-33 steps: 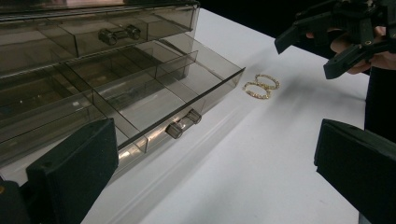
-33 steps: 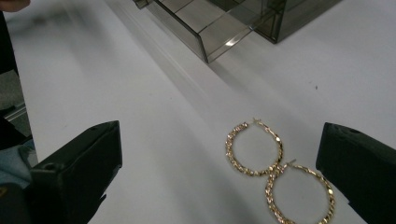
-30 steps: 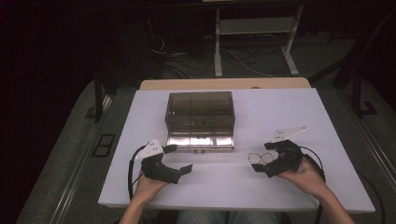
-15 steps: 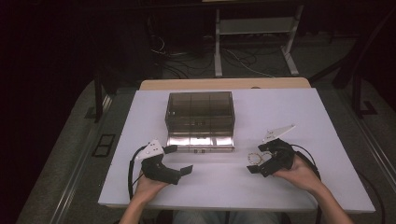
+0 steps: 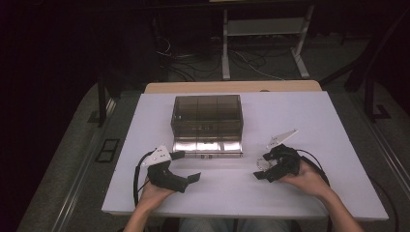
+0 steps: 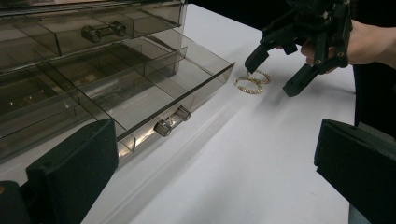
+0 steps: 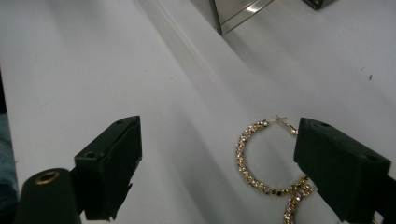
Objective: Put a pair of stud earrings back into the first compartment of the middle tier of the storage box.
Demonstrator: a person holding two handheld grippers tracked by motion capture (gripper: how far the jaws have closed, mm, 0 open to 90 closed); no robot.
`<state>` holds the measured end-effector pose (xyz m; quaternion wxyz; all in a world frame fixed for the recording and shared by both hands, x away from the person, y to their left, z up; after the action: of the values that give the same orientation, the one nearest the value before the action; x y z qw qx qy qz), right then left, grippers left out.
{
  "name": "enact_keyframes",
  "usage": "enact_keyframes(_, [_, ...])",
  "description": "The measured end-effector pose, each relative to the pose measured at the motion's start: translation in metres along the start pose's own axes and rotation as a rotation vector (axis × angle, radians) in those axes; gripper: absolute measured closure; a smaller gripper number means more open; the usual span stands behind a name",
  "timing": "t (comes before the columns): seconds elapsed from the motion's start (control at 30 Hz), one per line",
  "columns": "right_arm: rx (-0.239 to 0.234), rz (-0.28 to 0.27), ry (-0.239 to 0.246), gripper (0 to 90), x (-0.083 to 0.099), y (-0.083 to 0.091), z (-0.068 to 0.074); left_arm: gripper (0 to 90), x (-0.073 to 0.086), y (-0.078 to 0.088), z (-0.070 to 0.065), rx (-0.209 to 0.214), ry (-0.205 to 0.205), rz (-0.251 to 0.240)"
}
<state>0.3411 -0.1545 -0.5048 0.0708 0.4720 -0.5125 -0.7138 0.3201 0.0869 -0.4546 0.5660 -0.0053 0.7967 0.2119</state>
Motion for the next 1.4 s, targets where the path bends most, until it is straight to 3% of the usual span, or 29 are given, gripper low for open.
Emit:
enact_keyframes(0.23, [0.032,-0.003,0.003,36.5,0.000,-0.002,-0.004,0.0,0.001,0.000,0.001,0.000,0.004,0.005])
enact_keyframes(0.6, [0.093,0.040,0.030,62.6,0.005,-0.010,-0.007,0.0,0.003,-0.002,0.001,0.007,0.010,0.016])
enact_keyframes(0.97, [0.140,0.065,0.061,76.4,0.005,-0.013,-0.009,0.0,0.001,0.001,0.005,-0.011,0.016,-0.001])
enact_keyframes(1.13, [0.134,0.074,0.033,83.8,0.005,-0.014,-0.010,0.0,0.001,0.003,0.007,-0.016,0.020,-0.003])
enact_keyframes(1.4, [0.097,0.092,-0.038,84.8,0.004,-0.014,-0.012,0.0,0.000,0.005,0.010,-0.021,0.024,-0.013])
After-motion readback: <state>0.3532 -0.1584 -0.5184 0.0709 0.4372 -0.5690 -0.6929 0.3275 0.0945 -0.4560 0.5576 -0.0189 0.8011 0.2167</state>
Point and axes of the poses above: each handheld gripper's, and its own axes: y roughly backward along the jaws, x roughly out of its underside, z roughly to its left, the point moved 10 cm from there along -y, roughly forward along the jaws, and after that the axes turned 12 degrees about x, right-handed, at the moved point
